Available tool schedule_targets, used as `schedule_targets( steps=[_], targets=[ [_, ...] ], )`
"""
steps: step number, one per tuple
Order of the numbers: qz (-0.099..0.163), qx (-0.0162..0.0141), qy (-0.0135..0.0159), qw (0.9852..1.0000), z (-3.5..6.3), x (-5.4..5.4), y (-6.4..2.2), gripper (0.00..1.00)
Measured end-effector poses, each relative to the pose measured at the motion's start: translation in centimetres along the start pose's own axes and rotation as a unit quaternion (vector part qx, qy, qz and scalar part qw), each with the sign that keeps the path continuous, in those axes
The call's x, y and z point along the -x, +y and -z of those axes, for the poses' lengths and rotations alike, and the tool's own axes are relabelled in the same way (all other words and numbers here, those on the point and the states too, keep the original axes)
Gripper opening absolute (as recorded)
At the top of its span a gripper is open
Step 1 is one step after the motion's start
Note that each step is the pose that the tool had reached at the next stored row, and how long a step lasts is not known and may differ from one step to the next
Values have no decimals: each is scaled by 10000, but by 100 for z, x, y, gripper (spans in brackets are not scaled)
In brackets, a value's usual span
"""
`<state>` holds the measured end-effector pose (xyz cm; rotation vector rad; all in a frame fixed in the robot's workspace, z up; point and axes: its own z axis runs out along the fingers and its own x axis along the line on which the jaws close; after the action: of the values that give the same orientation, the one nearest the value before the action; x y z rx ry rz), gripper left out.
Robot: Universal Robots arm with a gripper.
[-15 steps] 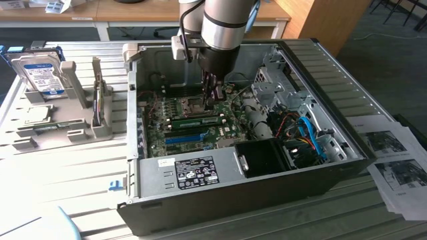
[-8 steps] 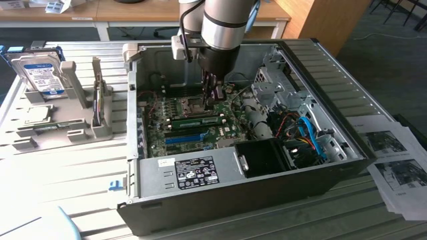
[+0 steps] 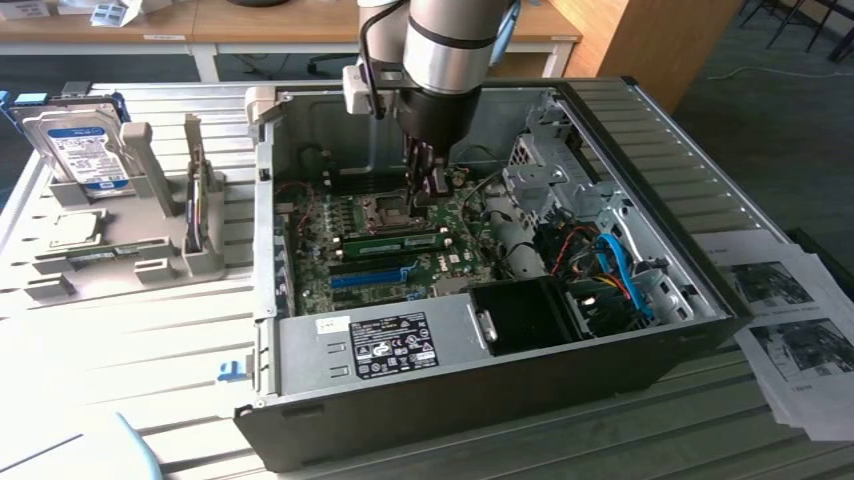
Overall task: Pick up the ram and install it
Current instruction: 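Insert the ram into the slot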
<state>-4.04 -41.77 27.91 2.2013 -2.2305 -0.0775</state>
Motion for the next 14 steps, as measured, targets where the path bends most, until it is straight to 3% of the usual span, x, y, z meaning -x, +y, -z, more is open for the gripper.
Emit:
schedule_targets(
  steps=[14],
  targets=[
    [0,0,0,10000,119,4,5,24]
  ],
)
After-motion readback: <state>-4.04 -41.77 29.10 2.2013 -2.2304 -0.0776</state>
